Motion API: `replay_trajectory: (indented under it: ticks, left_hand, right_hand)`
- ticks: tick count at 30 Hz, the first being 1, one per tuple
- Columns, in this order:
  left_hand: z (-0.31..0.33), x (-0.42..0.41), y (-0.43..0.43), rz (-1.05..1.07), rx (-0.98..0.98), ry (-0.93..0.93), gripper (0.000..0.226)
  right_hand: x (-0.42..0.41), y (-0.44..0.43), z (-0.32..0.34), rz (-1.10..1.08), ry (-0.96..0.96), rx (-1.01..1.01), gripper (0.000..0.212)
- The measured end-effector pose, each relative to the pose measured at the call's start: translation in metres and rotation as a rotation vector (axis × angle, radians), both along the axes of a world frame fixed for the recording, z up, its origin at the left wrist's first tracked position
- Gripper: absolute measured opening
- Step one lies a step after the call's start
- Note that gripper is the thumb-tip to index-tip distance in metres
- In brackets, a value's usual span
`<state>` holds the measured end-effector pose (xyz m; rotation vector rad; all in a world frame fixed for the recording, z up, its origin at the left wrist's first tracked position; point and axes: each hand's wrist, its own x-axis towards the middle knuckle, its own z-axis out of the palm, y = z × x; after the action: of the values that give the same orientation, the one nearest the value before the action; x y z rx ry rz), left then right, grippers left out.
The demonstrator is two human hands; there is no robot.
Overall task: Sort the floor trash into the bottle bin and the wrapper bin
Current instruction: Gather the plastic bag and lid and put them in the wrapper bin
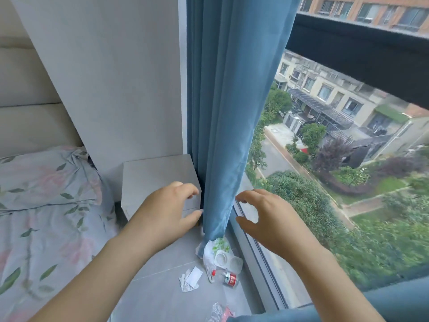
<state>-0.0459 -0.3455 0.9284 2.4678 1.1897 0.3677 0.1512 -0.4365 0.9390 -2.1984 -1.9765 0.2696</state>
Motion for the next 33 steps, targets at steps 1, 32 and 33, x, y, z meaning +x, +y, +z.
replay_trajectory:
  ticks: [1,32,33]
  left_hand:
    - [-0.009,0.005,0.012,-0.007,-0.018,0.014,0.034]
    - [-0.616,0.150,0.225,-0.341,-0.277,0.477,0.024]
    - [-0.645,0.153,0.227,-0.340,-0.265,0.480,0.023]
  right_hand:
    - [0.005,0.011,-0.009,-0.014,0.009,-0.022,0.041]
    - [0.123,0.168,-0.615,-0.360,0.098,-0.453,0.037]
    - [0.127,0.170,-0.643,-0.361,0.088,-0.447,0.036]
